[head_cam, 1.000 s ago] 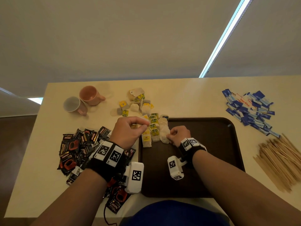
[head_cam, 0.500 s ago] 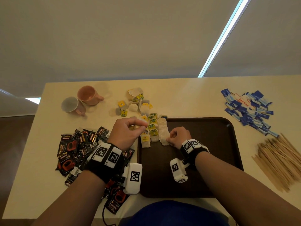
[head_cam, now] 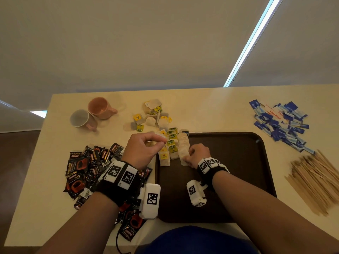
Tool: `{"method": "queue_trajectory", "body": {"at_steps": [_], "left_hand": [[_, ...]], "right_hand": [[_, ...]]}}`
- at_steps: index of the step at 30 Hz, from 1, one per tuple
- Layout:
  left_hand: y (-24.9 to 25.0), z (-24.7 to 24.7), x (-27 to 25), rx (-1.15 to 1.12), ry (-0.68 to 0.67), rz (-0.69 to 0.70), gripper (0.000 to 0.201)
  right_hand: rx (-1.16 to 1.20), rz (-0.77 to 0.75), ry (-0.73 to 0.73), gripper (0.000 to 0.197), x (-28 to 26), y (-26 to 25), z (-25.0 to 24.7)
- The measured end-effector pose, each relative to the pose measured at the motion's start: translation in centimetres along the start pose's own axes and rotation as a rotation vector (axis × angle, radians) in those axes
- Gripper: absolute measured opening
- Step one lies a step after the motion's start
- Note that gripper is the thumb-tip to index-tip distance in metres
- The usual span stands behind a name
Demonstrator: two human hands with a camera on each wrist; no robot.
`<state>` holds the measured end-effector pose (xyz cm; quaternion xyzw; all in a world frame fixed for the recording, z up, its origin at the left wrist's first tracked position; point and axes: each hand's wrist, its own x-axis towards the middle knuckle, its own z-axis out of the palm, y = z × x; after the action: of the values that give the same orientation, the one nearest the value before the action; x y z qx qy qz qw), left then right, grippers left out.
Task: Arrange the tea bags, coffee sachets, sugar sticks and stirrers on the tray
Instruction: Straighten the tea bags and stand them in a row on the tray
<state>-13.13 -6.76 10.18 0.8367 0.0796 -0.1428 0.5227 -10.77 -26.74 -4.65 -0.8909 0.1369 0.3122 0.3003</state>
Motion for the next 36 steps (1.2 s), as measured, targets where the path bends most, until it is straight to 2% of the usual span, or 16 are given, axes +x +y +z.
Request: {"method": "queue_trajectory", "body": {"at_steps": [7, 10, 12, 14, 16, 18, 20, 22, 23, 25, 28, 32, 36], "left_hand": [[-1.1, 0.0, 0.4, -0.038, 0.018, 0.039, 0.010], [-1.1, 0.1, 0.2, -0.047, 0.020, 0.048, 0.010], [-0.9, 0.1, 0.0, -0.060, 0.018, 0.056, 0.010], [-0.7, 0.1, -0.2, -0.077, 0.004, 0.060, 0.010], [-0.7, 0.2, -0.2, -0.082, -0.001, 0.081, 0.012], [-0.5, 0.2, -0.3, -0.074, -0.016, 0.099, 0.027], [-0.1, 0.3, -0.6, -0.129, -0.063, 0.101, 0.039], [0.2, 0.5, -1.0, -0.142, -0.078, 0.132, 0.035], [0.2, 0.6, -1.1, -0.113, -0.072, 0.153, 0.030], [0.1, 0.8, -1.3, -0.078, -0.078, 0.167, 0.025], [0.2, 1.0, -1.8, -0.103, -0.101, 0.177, 0.025], [0.9, 1.1, -2.8, -0.116, -0.116, 0.207, 0.034], [1.2, 1.0, -3.7, -0.206, -0.108, 0.179, 0.037]], "right_hand": [[0.052, 0.038, -0.002, 0.020, 0.2, 0.5, -0.5], [0.012, -0.006, 0.061, 0.028, -0.3, 0.8, -1.7], [-0.005, -0.136, 0.144, 0.028, -1.3, 0.3, -3.1], [0.068, -0.347, 0.158, 0.022, -3.1, -1.0, -4.6], [0.139, -0.538, 0.094, 0.020, -4.8, -2.4, -5.8], [0.193, -0.628, -0.020, 0.027, -6.1, -3.3, -6.3], [0.341, -0.571, -0.177, 0.038, -7.2, -4.0, -6.6], [0.603, -0.457, -0.326, 0.043, -8.5, -4.7, -6.7], [0.694, -0.433, -0.355, 0.044, -9.1, -5.0, -6.8], [0.777, -0.432, -0.354, 0.044, -9.7, -5.2, -6.7], [0.826, -0.431, -0.329, 0.031, -10.1, -5.0, -6.4], [0.897, -0.414, -0.263, 0.029, -10.8, -4.8, -6.7], [0.925, -0.405, -0.187, 0.018, -11.7, -5.1, -7.9]]}}
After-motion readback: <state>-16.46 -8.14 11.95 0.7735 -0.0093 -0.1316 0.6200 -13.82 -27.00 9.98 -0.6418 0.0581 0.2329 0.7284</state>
